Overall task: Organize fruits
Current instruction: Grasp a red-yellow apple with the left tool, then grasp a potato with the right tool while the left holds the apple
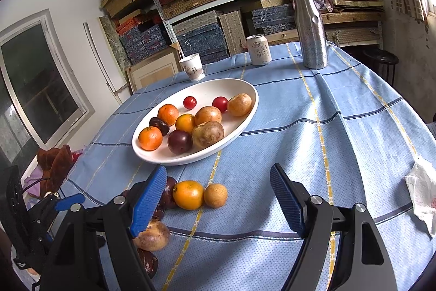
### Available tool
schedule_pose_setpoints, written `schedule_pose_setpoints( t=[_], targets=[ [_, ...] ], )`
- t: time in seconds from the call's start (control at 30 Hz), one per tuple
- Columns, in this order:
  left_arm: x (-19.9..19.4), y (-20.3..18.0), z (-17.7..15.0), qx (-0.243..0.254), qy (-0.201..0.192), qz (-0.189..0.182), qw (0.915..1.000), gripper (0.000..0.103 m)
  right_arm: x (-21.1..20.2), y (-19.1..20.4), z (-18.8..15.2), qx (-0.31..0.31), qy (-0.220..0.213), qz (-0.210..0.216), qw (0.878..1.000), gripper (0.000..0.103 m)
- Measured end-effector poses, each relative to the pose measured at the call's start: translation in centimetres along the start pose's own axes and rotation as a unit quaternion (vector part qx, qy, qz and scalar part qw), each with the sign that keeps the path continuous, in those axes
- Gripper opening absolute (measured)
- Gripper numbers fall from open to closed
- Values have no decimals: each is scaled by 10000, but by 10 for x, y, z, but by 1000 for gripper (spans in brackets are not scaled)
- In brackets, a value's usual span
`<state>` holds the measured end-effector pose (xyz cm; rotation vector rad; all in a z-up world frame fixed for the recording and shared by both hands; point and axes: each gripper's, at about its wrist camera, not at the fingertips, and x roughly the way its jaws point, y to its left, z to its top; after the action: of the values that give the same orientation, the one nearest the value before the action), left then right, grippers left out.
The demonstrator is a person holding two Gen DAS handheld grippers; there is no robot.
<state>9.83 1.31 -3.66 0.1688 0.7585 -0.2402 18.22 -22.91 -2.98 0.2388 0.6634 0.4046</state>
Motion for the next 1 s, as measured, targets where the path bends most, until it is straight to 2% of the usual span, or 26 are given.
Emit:
schedule_pose_setpoints(
  t=[0.03, 0.07, 0.1, 0.17, 0.47, 0.53, 0.7, 0.73, 0.87, 1.0],
  targets=[
    [4, 0, 0, -1, 102, -113, 9999, 62, 0, 0, 0, -7, 4, -5, 10000, 79],
    [11, 0, 1, -38, 284, -261, 9992, 54, 0, 0, -1, -5, 2, -9, 10000, 79],
    [17, 1, 0, -68, 412, -320, 9986, 43, -1, 0, 0, 1, -6, -13, 10000, 79],
    [24, 2, -1, -117, 566, -392, 9976, 41, -1, -1, 0, 17, -16, -20, 10000, 79],
    [21, 3, -3, -181, 560, -405, 9974, 41, -1, -1, 0, 1, -6, -14, 10000, 79],
    [18, 10, -3, -359, 496, -246, 9978, 41, 0, 1, -1, -52, 51, 20, 10000, 79],
    [11, 35, -3, -876, 299, 72, 9957, 41, 4, 26, -17, -648, 391, 287, 9967, 79],
    [12, 38, -3, -927, 311, 89, 9952, 41, 5, 32, -21, -762, 456, 327, 9955, 76],
    [11, 40, -2, -945, 315, 121, 9950, 41, 15, 52, -31, -1081, 855, 581, 9887, 69],
    [10, 37, -1, -875, 289, 137, 9957, 41, 23, 57, -35, -1055, 1126, 708, 9855, 66]
  ],
)
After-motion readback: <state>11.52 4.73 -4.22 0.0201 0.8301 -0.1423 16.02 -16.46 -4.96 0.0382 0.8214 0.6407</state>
